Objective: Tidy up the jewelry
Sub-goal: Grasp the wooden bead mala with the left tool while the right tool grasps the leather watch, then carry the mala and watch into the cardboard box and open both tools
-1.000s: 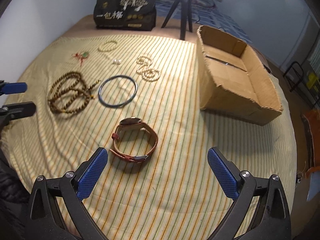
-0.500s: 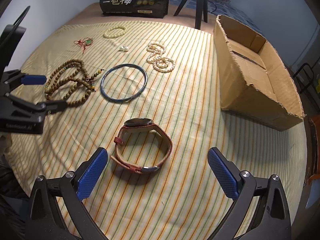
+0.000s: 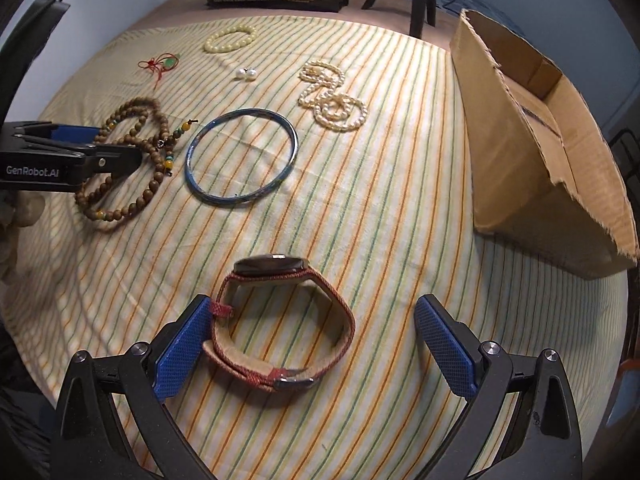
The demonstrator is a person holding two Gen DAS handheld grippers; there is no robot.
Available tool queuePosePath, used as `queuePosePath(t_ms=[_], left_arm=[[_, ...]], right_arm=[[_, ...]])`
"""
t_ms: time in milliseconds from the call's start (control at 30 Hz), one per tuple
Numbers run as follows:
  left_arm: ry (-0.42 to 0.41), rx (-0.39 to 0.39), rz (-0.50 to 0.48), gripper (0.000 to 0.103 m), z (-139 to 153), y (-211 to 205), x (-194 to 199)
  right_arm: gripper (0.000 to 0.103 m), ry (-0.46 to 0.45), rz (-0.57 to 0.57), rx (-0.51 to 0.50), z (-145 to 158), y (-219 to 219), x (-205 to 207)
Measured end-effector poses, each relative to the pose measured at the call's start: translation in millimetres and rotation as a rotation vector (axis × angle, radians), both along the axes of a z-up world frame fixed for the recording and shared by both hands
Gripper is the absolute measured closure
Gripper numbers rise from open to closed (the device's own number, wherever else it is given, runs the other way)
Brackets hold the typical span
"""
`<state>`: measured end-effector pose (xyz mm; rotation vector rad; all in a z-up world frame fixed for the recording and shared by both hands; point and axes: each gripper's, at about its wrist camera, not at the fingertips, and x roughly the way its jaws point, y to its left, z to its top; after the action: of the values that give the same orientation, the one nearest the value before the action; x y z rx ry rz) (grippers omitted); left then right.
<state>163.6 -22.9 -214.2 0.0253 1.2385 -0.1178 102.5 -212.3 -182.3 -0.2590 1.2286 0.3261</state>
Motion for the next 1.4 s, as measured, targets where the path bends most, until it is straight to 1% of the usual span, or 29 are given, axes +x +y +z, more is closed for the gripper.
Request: queuePosePath(t_ms=[33, 67, 133, 167, 200, 233, 267, 333, 367, 400, 433, 467, 600, 767, 933, 1167, 1400], left_arm=[[-0.006, 0.006, -0.003, 0.049, 0, -2, -1], [-0.009, 0.003, -0.007, 0.055, 1, -4, -1], [-0.016, 0.01, -0.007, 0.075, 3, -6, -1], [-0.018, 0.008, -0.007, 0.077, 3, -6, -1], [-0.019, 0.005, -0.005, 0.083, 4, -6, -1], [-0.02, -0.003, 0.0, 0.09, 4, -5, -1], [-0.018, -0.013, 0.004, 0.092, 4, -1, -2], [-0.015, -0.039, 0.015, 0.093, 5, 2, -1], [-0.012, -0.055, 0.022, 0.093, 6, 5, -2], [-0.011, -0.069, 0.029, 0.093, 8, 10, -7], [-0.009, -0.083, 0.036, 0.093, 9, 11, -6], [-0.009, -0.097, 0.041, 0.093, 11, 12, -7], [-0.038, -0.136, 0.059, 0.093, 28, 20, -13], [-0.122, -0.178, 0.06, 0.093, 63, 26, -25], [-0.195, -0.22, 0.054, 0.093, 95, 24, -28], [-0.292, -0.278, 0.042, 0.093, 140, 13, -28], [-0.367, -0.32, -0.014, 0.093, 182, -11, -22]], right_arm=[[0.003, 0.002, -0.001, 0.0, 1, -1, 0], [0.003, 0.006, -0.004, 0.001, 1, 0, 2], [0.004, 0.007, -0.009, 0.004, 1, 0, 5], [0.004, 0.006, -0.01, 0.005, 1, -1, 4], [0.005, 0.004, -0.009, 0.003, 1, -1, 4], [0.008, 0.004, -0.008, 0.005, 1, -1, 4], [0.01, 0.002, -0.006, 0.009, 2, -1, 4], [0.019, -0.001, 0.001, 0.016, 3, -1, 3], [0.022, -0.004, 0.009, 0.023, 4, 0, 2], [0.028, -0.004, 0.013, 0.028, 6, 0, -1], [0.038, -0.006, 0.018, 0.036, 8, 0, -4], [0.044, -0.007, 0.02, 0.04, 9, 1, -4], [0.045, 0.0, 0.012, 0.054, 15, 0, -10], [0.046, -0.011, -0.003, 0.086, 25, -5, -8], [0.046, -0.058, -0.007, 0.123, 48, -6, -6], [0.046, -0.158, -0.018, 0.152, 87, -12, 1], [0.046, -0.23, -0.077, 0.158, 114, -34, 17]])
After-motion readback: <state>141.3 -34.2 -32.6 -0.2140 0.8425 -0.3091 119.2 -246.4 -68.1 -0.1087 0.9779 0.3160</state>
